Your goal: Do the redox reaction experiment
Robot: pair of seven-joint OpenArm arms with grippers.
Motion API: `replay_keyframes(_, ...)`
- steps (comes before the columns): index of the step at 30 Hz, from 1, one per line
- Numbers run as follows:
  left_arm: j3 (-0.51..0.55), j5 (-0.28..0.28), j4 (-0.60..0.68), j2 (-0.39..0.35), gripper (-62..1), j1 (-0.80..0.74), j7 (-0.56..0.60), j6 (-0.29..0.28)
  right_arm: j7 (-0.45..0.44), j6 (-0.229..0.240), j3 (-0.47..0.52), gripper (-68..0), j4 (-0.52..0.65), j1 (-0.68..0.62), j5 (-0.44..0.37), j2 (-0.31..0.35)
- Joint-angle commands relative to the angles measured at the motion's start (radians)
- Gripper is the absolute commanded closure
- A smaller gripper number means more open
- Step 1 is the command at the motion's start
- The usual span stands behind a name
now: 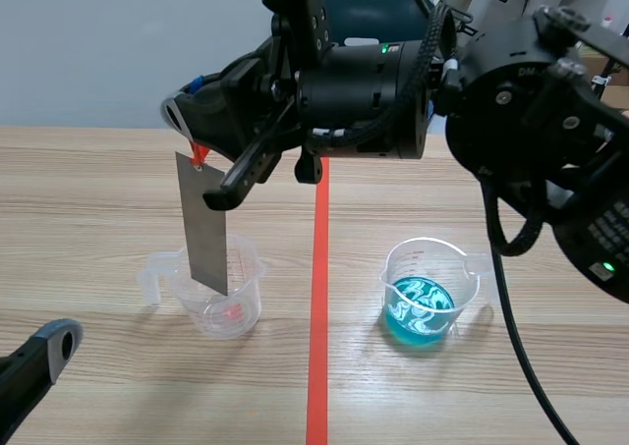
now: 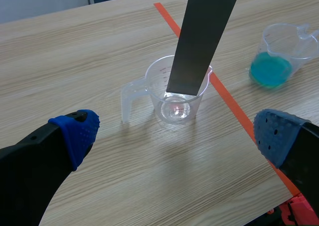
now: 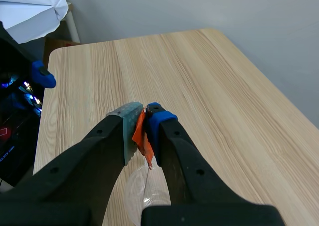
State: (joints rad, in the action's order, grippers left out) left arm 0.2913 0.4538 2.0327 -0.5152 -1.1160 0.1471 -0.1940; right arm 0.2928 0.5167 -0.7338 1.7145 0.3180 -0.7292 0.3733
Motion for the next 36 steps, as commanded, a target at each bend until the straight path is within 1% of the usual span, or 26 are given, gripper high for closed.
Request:
replay_keyframes(1, 0.003, 0.006, 0.021, 0.008, -62.3, 0.003, 0.014, -0.003, -0.019, 0.007, 0.001, -1.3, -0.013, 0.019, -0.008, -0.013)
replay_keyframes(6, 0.003, 0.006, 0.021, 0.008, -62.3, 0.003, 0.014, -0.003, -0.027, 0.008, 0.000, -1.3, -0.052, 0.019, -0.005, -0.025)
replay_keyframes(10, 0.003, 0.006, 0.021, 0.008, -62.3, 0.003, 0.014, -0.003, -0.027, 0.031, -0.001, -1.3, -0.075, 0.019, 0.000, -0.042)
replay_keyframes(15, 0.003, 0.006, 0.021, 0.007, -62.3, 0.003, 0.014, -0.003, -0.028, 0.034, -0.004, -1.3, -0.103, 0.019, 0.011, -0.061)
replay_keyframes(21, 0.003, 0.006, 0.021, 0.007, -62.3, 0.003, 0.014, -0.003, -0.038, 0.035, -0.040, -1.3, -0.135, 0.019, 0.035, -0.077)
replay_keyframes(29, 0.003, 0.006, 0.021, 0.008, -62.3, 0.003, 0.014, -0.003, -0.061, 0.038, -0.075, -1.3, -0.219, 0.019, 0.077, -0.110)
replay_keyframes(31, 0.003, 0.006, 0.021, 0.008, -62.3, 0.003, 0.014, -0.003, -0.065, 0.051, -0.081, -1.3, -0.239, 0.019, 0.094, -0.119)
replay_keyframes(36, 0.003, 0.006, 0.021, 0.008, -62.3, 0.003, 0.014, -0.003, -0.076, 0.053, -0.087, -1.3, -0.274, 0.019, 0.113, -0.135)
